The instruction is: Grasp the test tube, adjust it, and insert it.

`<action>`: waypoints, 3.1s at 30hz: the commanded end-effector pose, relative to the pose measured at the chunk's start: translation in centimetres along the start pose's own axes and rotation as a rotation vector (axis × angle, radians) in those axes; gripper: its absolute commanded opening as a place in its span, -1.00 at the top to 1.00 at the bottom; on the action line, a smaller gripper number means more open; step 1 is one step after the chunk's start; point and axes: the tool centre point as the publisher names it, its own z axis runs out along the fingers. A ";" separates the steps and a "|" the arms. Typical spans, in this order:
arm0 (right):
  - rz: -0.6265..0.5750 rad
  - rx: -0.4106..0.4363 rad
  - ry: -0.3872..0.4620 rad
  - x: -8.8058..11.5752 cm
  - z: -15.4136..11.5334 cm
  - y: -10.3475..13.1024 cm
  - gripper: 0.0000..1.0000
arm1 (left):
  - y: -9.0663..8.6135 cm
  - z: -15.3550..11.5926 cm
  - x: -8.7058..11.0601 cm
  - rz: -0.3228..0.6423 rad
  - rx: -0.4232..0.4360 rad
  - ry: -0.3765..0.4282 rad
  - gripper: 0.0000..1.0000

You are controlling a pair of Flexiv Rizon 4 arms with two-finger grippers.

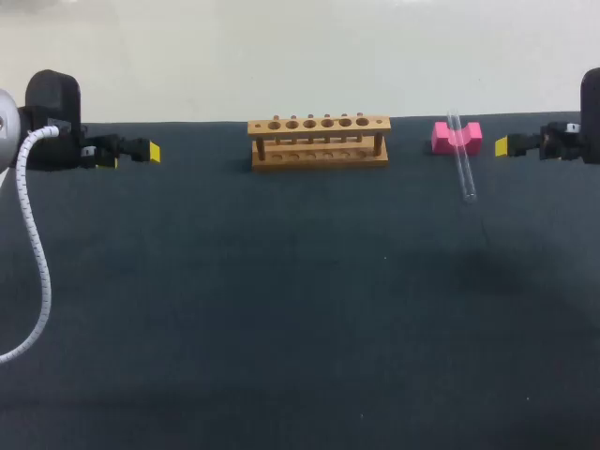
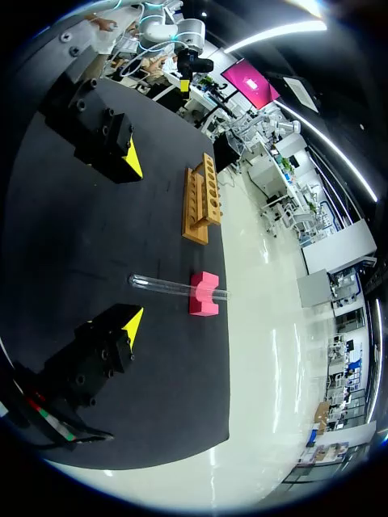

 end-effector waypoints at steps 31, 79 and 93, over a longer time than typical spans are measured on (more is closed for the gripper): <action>0.000 0.008 0.000 0.0 -0.1 0.2 -1.00 | 1.1 3.7 -3.2 0.370 0.412 -0.099 -1.00; 0.000 0.008 0.000 0.0 -0.1 0.2 -1.00 | 1.8 11.1 -6.0 0.637 0.564 -0.197 -1.00; 0.000 0.008 0.000 0.0 -0.1 0.2 -1.00 | 1.8 11.1 -6.0 0.637 0.564 -0.197 -1.00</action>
